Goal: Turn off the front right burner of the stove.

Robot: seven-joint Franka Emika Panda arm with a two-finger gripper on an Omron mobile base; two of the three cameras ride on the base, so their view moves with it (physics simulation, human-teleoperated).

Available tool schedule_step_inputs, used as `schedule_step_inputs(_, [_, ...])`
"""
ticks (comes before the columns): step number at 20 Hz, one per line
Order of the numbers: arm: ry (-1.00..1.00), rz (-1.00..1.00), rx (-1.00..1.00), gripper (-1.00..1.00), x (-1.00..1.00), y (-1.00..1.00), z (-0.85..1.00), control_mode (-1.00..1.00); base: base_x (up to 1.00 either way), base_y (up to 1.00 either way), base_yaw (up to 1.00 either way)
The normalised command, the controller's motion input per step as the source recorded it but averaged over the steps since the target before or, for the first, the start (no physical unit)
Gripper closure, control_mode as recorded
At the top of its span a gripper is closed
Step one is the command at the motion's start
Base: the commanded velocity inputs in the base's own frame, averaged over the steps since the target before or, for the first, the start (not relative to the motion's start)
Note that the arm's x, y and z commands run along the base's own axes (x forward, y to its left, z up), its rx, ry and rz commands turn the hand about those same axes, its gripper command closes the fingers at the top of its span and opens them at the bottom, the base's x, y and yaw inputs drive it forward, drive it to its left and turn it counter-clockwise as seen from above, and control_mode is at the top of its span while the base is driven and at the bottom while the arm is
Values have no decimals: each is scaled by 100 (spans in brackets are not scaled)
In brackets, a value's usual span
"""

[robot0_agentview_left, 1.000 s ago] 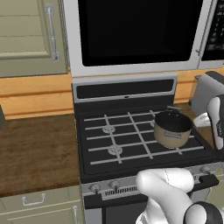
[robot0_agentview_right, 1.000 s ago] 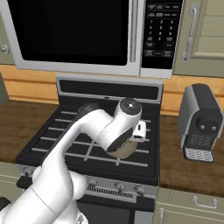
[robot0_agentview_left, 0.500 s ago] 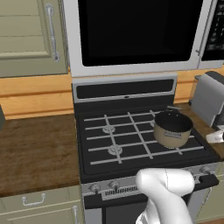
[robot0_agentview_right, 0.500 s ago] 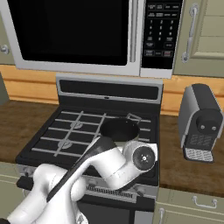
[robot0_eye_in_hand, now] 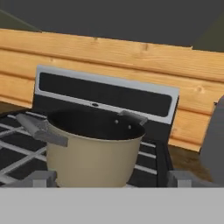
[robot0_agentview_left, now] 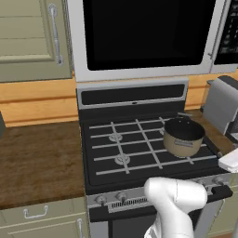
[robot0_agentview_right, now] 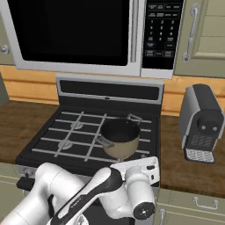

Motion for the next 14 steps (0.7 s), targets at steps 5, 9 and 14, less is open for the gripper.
schedule_step_inputs(5, [-31, 4, -10, -100, -7, -31, -27, -100, 0, 0, 0])
schedule_step_inputs(9, [-13, 0, -11, -100, -25, -64, -12, -100, 0, 0, 0])
schedule_step_inputs(14, [-3, 0, -9, -100, -31, -65, -13, -100, 0, 0, 0])
